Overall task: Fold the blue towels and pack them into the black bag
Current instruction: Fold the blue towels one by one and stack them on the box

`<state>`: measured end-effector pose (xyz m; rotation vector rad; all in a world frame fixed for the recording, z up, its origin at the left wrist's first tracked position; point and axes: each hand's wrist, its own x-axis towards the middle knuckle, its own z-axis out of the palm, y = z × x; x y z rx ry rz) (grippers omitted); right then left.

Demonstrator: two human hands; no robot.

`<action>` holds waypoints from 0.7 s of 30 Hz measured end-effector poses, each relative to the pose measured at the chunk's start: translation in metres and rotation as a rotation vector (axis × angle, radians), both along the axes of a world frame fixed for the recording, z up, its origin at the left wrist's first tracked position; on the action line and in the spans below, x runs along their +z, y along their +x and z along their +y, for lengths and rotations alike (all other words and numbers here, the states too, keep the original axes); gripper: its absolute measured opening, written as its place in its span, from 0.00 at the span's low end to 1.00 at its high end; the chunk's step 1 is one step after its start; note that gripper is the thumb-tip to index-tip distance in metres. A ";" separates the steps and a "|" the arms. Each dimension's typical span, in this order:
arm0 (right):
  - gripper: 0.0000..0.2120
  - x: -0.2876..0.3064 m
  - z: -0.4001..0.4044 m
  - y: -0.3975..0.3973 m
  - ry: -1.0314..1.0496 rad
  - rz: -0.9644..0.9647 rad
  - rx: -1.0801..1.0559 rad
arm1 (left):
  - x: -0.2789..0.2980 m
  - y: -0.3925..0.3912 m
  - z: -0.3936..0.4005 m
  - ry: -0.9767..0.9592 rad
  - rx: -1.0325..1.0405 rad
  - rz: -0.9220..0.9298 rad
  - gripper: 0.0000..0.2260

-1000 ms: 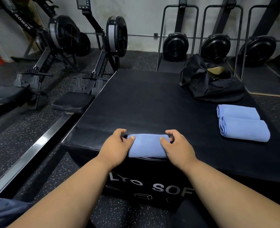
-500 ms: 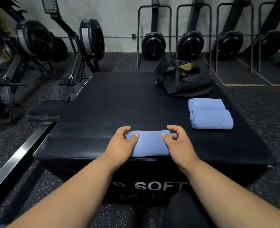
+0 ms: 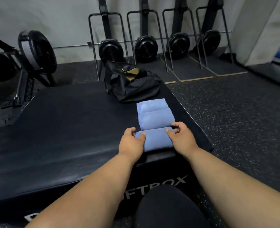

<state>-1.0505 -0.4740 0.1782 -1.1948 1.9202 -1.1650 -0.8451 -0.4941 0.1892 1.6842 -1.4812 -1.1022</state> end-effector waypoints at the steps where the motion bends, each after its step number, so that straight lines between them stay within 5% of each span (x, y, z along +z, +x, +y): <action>1: 0.12 -0.002 0.000 0.000 -0.005 -0.017 -0.008 | -0.001 -0.001 -0.001 0.010 0.013 -0.001 0.28; 13: 0.15 0.010 0.018 -0.008 -0.032 -0.155 -0.037 | 0.012 -0.023 0.006 0.136 0.130 0.075 0.30; 18: 0.26 0.014 0.025 -0.028 0.057 -0.072 -0.013 | 0.006 -0.034 0.009 0.145 0.130 0.217 0.31; 21: 0.29 0.022 0.034 -0.016 0.079 0.144 -0.067 | 0.006 -0.016 0.013 0.152 0.130 0.277 0.30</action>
